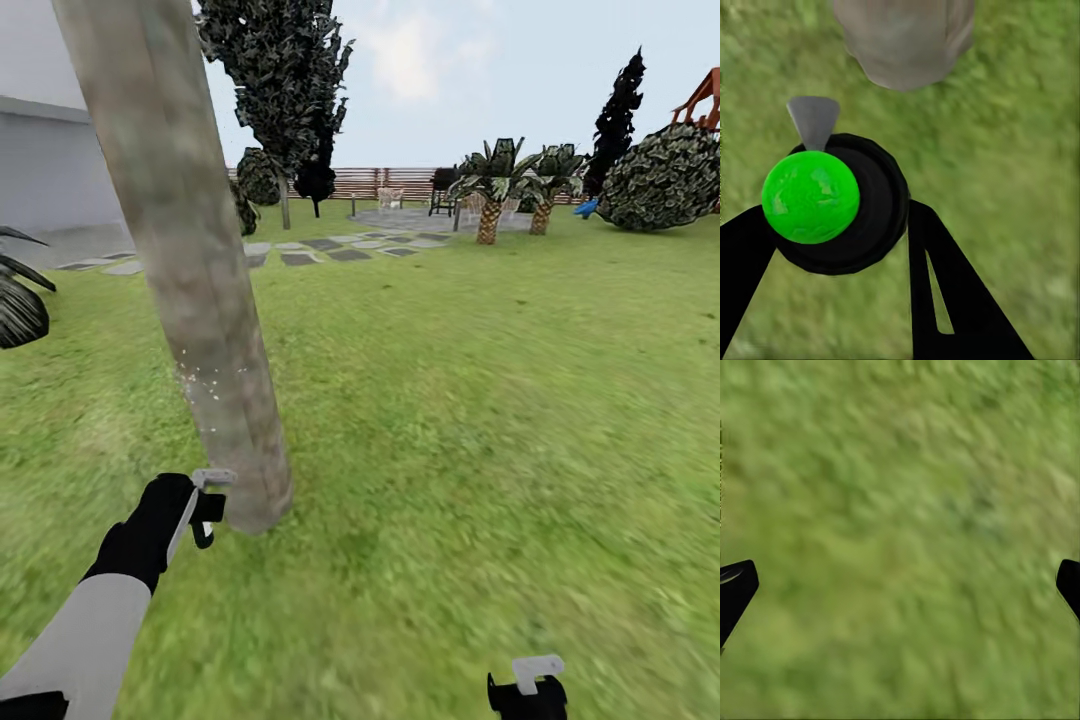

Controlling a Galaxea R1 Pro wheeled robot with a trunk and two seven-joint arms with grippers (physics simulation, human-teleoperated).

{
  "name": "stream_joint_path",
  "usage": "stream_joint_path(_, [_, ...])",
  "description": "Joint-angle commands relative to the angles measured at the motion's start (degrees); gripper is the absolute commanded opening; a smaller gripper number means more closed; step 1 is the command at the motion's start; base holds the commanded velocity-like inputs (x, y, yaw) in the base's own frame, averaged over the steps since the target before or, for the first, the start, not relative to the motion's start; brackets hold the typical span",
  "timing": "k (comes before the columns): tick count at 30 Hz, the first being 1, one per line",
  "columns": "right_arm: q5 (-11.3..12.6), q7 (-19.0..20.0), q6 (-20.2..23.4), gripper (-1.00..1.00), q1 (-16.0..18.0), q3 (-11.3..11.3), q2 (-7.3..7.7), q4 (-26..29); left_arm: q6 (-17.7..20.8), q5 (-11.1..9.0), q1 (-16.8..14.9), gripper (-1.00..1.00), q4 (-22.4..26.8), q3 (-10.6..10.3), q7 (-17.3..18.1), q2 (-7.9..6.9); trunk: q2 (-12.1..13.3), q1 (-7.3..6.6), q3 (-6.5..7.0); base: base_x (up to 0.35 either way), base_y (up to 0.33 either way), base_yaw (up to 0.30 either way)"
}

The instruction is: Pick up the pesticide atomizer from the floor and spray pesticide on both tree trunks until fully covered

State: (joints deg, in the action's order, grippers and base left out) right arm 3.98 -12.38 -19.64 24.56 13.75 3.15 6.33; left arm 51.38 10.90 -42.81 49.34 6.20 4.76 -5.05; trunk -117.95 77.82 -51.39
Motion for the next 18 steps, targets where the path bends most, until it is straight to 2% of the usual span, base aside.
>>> stream_joint_path(1, [0.4, -0.2, -0.1, 1.0, 0.0, 0.5, 0.02, 0.0, 0.2, 0.6, 0.0, -1.0, 0.1, 0.1, 0.6, 0.03, 0.0, 0.01, -0.05, 0.124, -0.136, 0.268])
stream_joint_path(8, [0.4, -0.3, -0.1, 1.0, 0.0, 0.5, -0.05, 0.0, 0.1, 0.4, 0.0, -1.0, 0.1, 0.1, 1.0, 0.1, 0.0, 0.01, -0.05, 0.02, -0.03, 0.276])
stream_joint_path(9, [0.4, -0.2, -0.1, 1.0, 0.0, 0.5, -0.06, 0.0, 0.1, 0.0, 0.0, -1.0, 0.1, 0.1, 1.1, 0.11, 0.0, 0.01, -0.05, 0.0, -0.001, 0.277])
stream_joint_path(10, [0.4, -0.3, -0.1, 1.0, 0.0, 0.5, -0.07, 0.0, 0.1, -2.4, 0.0, -1.0, 0.0, 0.1, 1.3, 0.06, 0.0, 0.01, -0.05, 0.0, 0.0, 0.277])
stream_joint_path(12, [0.4, -0.3, -0.1, 1.0, 0.0, 0.5, -0.07, 0.0, 0.0, -4.6, 0.0, -1.0, 0.0, 0.0, 1.4, 0.04, 0.0, 0.01, -0.05, 0.0, 0.0, 0.277])
stream_joint_path(18, [0.4, -0.2, -0.1, 1.0, 0.0, 0.5, -0.07, 0.0, -1.1, -5.6, 0.1, -1.0, -0.1, -0.4, 1.4, 0.04, 0.0, 0.01, -0.05, 0.039, -0.056, 0.246])
